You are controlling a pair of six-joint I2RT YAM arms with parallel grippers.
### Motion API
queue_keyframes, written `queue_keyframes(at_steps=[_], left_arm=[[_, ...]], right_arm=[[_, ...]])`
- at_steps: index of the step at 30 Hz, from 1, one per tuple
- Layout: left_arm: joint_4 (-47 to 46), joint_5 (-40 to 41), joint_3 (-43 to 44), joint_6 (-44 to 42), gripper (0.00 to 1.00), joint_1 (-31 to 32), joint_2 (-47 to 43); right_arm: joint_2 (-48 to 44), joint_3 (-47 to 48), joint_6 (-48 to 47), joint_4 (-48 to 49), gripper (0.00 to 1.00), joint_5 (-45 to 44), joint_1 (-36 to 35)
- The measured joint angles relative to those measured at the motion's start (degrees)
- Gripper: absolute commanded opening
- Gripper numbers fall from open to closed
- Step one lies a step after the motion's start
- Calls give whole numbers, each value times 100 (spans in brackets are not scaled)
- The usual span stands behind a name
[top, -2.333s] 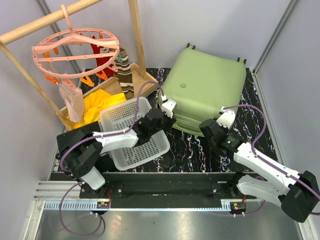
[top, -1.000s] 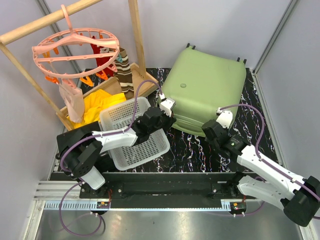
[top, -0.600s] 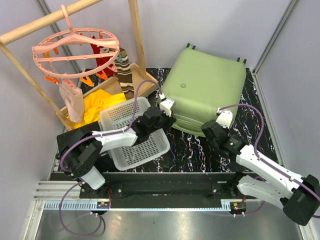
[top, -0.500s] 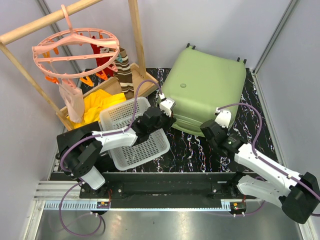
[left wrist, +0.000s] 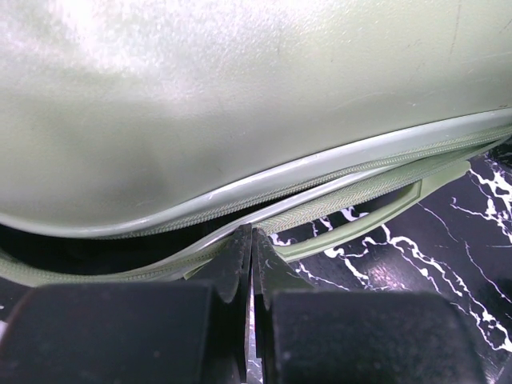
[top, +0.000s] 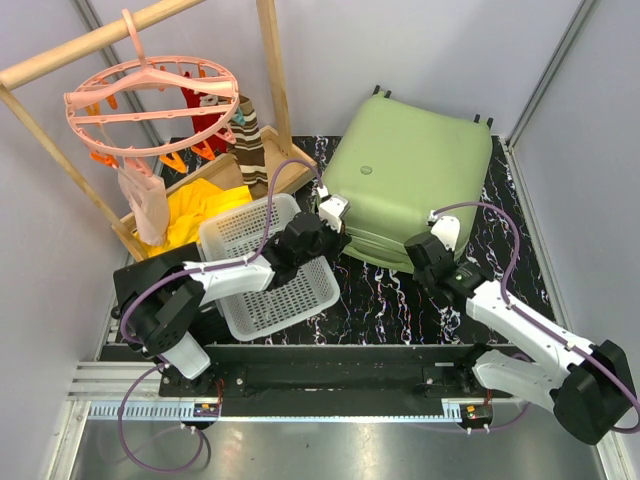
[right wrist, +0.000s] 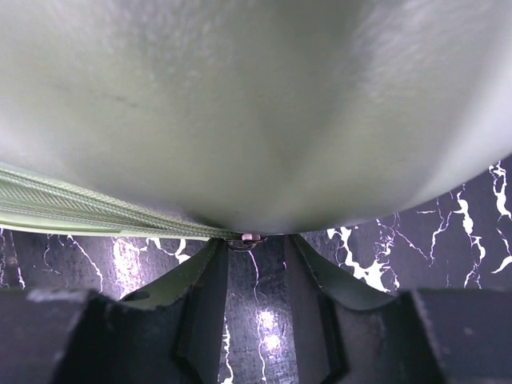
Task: Open, take out, and arrange the luggage
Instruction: Unzip the luggage
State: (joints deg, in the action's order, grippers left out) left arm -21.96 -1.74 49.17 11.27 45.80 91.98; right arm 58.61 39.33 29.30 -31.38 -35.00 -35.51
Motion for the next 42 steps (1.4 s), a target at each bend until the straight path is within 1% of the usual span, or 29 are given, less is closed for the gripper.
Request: queue_keyframes(at_steps=[5, 9, 14, 18, 22, 29, 40, 42], left_arm=[[48, 0, 0, 2, 0, -81, 2], [413, 103, -7, -35, 0, -118, 55], [426, 111, 0, -24, 0, -205, 129], [426, 116, 0, -24, 0, -205, 129], [426, 116, 0, -24, 0, -205, 129], [428, 116, 0, -24, 0, -205, 129], [431, 87, 0, -20, 0, -225, 131], [433, 81, 0, -13, 0, -232, 131]], right_arm=[[146, 17, -85, 79, 32, 11, 0], [140, 17, -129, 107, 31, 15, 0], [76, 9, -192, 138, 28, 57, 0], [-39, -20, -214, 170, 21, 81, 0], [-168, -79, -208, 177, 12, 85, 0], [-227, -96, -37, 22, 0, -107, 0], [-127, 0, 275, -181, 0, -201, 28], [-133, 15, 328, -256, 0, -380, 92]])
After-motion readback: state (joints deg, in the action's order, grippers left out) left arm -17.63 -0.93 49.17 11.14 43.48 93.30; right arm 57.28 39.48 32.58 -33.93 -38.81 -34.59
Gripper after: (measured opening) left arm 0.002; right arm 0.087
